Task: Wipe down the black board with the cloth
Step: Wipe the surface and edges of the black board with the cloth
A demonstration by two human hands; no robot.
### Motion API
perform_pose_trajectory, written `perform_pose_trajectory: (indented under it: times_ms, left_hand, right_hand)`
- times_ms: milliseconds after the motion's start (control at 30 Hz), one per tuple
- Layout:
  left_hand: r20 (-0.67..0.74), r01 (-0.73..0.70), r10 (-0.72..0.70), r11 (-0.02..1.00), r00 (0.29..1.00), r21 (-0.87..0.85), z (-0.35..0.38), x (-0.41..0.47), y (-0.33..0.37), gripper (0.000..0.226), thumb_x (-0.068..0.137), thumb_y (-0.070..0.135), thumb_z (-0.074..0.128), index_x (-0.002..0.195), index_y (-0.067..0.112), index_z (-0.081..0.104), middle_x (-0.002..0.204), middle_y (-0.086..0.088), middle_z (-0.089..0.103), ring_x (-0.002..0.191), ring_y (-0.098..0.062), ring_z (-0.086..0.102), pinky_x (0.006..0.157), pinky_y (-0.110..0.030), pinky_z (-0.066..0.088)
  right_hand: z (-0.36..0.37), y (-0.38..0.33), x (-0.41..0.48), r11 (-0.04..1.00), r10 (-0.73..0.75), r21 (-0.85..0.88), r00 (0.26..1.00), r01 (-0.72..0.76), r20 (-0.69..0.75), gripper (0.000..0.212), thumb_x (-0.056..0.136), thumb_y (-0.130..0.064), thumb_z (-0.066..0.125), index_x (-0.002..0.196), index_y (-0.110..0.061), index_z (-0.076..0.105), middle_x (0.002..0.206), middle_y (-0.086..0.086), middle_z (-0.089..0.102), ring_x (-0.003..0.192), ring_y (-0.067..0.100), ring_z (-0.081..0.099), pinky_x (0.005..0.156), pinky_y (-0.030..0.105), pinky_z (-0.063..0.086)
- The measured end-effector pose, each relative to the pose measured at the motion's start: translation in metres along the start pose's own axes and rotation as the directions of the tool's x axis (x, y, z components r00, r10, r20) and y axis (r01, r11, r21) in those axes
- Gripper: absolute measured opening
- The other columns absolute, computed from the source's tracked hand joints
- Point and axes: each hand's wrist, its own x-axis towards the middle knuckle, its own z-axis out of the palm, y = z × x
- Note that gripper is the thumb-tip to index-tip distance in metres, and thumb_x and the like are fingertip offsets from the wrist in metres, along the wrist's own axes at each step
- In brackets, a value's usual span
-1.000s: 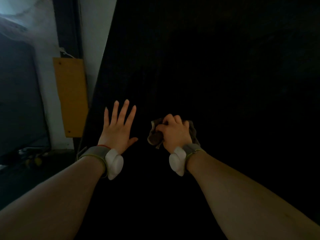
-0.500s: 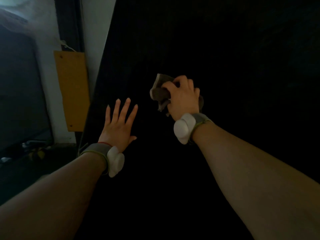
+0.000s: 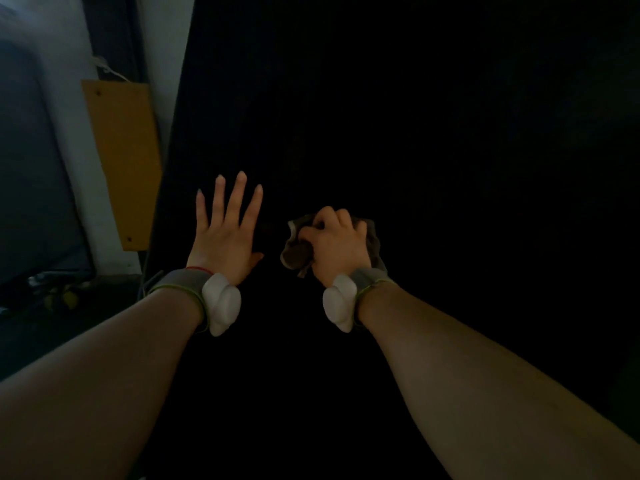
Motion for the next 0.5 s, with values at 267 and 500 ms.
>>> perform_pose_trajectory:
  times_ms: [267,500]
  left_hand:
    - [0.001,-0.038,0.038,0.999,0.999,-0.006,0.01,-0.027,-0.001,0.114,0.072,0.046,0.072,0.148,0.019,-0.009,0.155,-0.011,-0.017,0.142,-0.039,-0.009,0.11,-0.058,-0.006]
    - [-0.092,0.004,-0.005,1.0,0.996,-0.018,0.027,-0.032,0.006,0.107,0.069,0.048,0.075,0.149,0.012,0.014,0.155,-0.02,0.01,0.14,-0.042,0.004,0.105,-0.067,0.008]
  right_hand:
    - [0.001,-0.001,-0.017,1.0,-0.002,-0.012,0.973,0.005,0.229,0.032,0.099,-0.024,0.044,0.128,-0.031,0.053,0.136,0.006,0.035,0.123,0.028,0.026,0.1,0.046,0.021]
    - [-0.045,-0.008,0.001,0.995,0.097,0.057,0.967,-0.086,-0.237,0.043,0.088,-0.014,0.053,0.13,-0.024,0.051,0.133,0.012,0.037,0.119,0.033,0.032,0.096,0.048,0.028]
